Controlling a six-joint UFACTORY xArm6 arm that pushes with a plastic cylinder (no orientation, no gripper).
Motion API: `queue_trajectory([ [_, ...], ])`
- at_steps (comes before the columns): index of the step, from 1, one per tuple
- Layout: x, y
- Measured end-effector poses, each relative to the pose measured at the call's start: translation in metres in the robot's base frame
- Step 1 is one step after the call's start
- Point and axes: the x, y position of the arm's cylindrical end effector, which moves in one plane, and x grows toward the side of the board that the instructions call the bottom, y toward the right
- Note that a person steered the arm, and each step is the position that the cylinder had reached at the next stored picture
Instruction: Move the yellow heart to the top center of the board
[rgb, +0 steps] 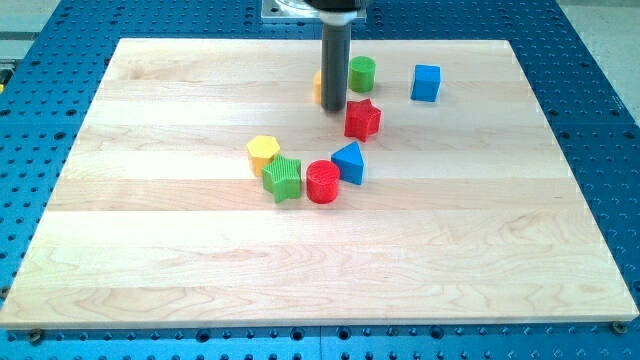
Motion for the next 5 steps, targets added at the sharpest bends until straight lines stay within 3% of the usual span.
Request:
queue_trajectory([
  [1,-0.049,0.000],
  [3,-0.094,0.020],
  [5,-0.100,0.055],
])
